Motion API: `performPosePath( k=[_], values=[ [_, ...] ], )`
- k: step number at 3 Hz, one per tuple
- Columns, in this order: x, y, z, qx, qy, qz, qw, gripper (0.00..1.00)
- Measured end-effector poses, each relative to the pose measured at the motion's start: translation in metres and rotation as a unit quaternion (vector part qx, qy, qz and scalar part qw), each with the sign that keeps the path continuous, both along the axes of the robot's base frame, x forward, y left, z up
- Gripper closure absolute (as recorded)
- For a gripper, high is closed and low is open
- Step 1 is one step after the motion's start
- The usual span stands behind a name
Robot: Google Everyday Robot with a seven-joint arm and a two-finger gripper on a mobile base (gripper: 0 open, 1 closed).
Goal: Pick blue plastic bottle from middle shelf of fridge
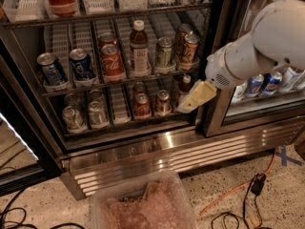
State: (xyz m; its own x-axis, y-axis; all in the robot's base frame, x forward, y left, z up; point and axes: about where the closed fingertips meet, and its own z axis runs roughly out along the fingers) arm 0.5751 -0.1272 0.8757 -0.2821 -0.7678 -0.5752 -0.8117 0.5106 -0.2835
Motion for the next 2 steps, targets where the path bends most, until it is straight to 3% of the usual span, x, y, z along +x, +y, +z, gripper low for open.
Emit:
performPosePath(
  k=[2],
  values=[
    [0.029, 0.035, -0.018, 0.05, -0.046, -0.018, 0.9975, 0.0]
  ],
)
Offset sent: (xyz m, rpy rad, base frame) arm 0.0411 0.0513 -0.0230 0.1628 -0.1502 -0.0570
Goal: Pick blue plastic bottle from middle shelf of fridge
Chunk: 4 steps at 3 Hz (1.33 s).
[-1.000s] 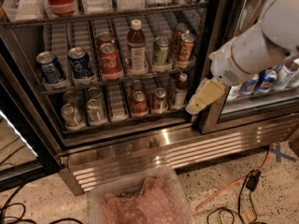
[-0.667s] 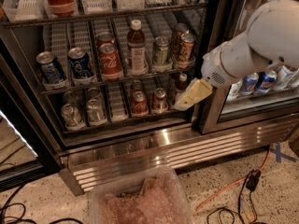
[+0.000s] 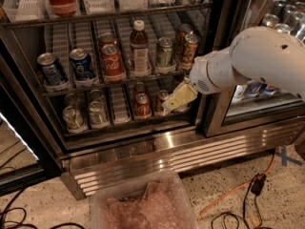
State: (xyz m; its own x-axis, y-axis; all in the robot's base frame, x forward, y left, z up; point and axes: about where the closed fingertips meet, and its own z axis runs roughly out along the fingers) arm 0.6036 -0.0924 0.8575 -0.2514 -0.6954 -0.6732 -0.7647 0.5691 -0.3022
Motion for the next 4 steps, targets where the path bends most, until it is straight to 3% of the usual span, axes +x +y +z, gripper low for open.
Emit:
performPosePath(
  k=[1, 3, 4],
  values=[
    [0.008, 0.018, 0.0, 0.001, -0.009, 0.02, 0.9998, 0.0],
    [0.014, 0.027, -0.003, 0.014, -0.012, 0.021, 0.9996, 0.0],
    [0.03, 0.056, -0.016, 0.054, -0.016, 0.012, 0.9983, 0.0]
  ],
)
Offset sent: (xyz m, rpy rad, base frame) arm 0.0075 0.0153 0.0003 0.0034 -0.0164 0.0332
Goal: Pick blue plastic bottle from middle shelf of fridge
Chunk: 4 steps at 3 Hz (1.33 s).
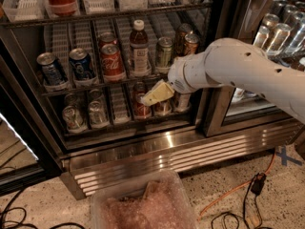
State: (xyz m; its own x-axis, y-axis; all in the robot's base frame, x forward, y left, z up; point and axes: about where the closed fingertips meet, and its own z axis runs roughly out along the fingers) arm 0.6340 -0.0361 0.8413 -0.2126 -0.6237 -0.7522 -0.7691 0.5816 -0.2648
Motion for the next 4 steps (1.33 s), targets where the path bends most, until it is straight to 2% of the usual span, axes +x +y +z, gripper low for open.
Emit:
performPosePath(
  k=[1, 2, 4],
  values=[
    [0.014, 0.036, -0.009, 0.049, -0.012, -0.017, 0.9986, 0.0],
    [0.022, 0.077, -0.018, 0.098, -0.038, -0.048, 0.9933, 0.0],
    [0.024, 0.077, -0.024, 0.094, -0.035, -0.052, 0.9936, 0.0]
  ],
)
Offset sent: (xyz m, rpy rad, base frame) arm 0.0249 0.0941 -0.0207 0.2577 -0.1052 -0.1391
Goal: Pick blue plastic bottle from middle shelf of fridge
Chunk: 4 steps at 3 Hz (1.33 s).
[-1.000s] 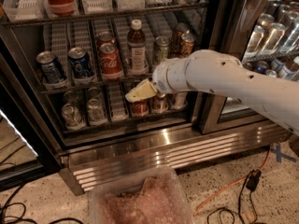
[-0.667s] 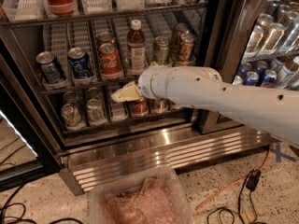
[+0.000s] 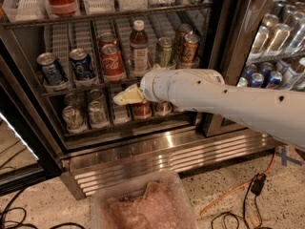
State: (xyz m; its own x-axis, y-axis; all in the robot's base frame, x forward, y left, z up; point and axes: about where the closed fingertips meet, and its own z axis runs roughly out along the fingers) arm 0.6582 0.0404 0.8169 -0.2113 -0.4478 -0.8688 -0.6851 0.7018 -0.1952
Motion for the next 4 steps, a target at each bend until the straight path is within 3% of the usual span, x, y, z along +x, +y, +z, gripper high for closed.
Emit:
performPosePath(
  k=[1, 2, 4],
  values=[
    [0.012, -0.001, -0.005, -0.003, -0.01, -0.008, 0.9999, 0.0],
    [0.026, -0.015, -0.002, 0.007, -0.031, -0.038, 0.9988, 0.0],
    [0.057, -0.028, -0.003, 0.045, -0.081, -0.11, 0.9897, 0.0]
  ],
)
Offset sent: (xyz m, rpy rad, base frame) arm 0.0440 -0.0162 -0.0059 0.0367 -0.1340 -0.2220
